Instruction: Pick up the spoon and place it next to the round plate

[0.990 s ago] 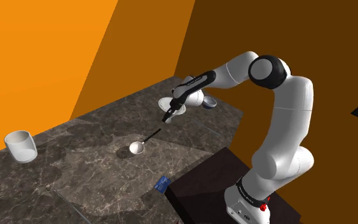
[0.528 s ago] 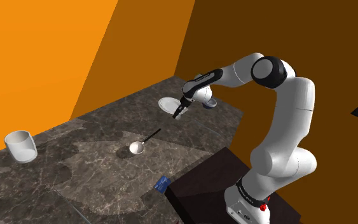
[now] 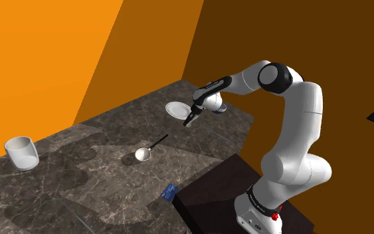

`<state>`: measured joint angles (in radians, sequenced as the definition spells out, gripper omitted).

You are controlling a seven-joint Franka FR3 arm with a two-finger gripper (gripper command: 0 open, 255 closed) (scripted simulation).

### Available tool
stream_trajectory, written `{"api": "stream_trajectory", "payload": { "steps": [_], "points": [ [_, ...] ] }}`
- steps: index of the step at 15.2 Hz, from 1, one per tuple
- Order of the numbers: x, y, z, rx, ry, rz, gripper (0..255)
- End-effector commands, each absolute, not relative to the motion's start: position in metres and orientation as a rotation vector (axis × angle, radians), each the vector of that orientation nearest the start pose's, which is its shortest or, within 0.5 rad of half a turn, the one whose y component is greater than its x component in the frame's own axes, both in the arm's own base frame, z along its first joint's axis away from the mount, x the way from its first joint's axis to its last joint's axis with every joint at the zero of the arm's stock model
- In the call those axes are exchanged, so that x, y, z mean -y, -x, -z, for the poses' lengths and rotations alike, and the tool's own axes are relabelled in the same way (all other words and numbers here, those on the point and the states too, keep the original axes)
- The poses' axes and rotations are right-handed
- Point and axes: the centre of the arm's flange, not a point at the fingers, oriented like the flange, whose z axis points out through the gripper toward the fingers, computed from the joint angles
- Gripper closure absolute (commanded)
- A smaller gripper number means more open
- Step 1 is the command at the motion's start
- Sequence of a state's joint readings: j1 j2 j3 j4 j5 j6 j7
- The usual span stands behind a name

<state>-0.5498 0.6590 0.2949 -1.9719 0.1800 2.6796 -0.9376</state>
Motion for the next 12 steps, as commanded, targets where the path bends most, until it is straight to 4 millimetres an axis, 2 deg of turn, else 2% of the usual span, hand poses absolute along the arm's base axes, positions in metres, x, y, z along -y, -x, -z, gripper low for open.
{"api": "stream_trajectory", "payload": {
  "steps": [1, 8, 12],
  "points": [
    [0.164, -0.595, -0.139, 0.67, 2.869, 0.296, 255],
    [0.164, -0.595, -0.102, 0.67, 2.869, 0.296, 255],
    [0.164, -0.595, -0.102, 0.67, 2.869, 0.296, 255]
  ]
}}
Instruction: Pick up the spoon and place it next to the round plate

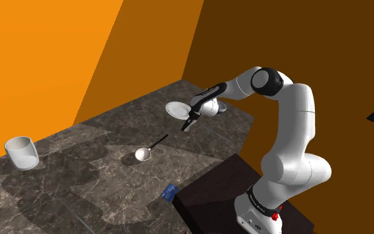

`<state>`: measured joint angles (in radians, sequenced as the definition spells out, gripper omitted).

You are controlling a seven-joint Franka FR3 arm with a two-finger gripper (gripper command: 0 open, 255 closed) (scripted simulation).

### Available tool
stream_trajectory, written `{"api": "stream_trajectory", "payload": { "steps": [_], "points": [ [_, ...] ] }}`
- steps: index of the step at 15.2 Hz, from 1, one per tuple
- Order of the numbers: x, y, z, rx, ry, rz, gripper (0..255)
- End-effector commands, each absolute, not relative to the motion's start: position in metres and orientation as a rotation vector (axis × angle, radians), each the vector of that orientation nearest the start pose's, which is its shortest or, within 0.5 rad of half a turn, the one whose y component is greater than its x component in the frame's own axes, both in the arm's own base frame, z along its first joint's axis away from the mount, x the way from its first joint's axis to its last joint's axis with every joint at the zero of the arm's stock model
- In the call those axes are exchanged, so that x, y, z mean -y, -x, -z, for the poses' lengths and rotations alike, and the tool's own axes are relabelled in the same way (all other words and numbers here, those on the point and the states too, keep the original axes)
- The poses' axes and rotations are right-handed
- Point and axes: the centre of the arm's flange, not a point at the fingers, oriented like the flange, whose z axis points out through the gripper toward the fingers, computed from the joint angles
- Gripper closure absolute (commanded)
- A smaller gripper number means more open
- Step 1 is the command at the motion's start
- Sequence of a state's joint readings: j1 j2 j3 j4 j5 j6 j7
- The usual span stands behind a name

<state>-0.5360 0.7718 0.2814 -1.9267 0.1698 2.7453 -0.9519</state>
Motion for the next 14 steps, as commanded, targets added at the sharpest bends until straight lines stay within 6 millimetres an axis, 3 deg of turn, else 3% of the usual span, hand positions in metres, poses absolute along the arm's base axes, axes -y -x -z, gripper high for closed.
{"api": "stream_trajectory", "payload": {
  "steps": [1, 4, 5, 10, 14],
  "points": [
    [0.164, -0.595, -0.102, 0.67, 2.869, 0.296, 255],
    [0.164, -0.595, -0.102, 0.67, 2.869, 0.296, 255],
    [0.164, -0.595, -0.102, 0.67, 2.869, 0.296, 0],
    [0.164, -0.595, -0.102, 0.67, 2.869, 0.296, 0],
    [0.175, -0.587, -0.151, 0.67, 2.869, 0.296, 0]
  ]
}}
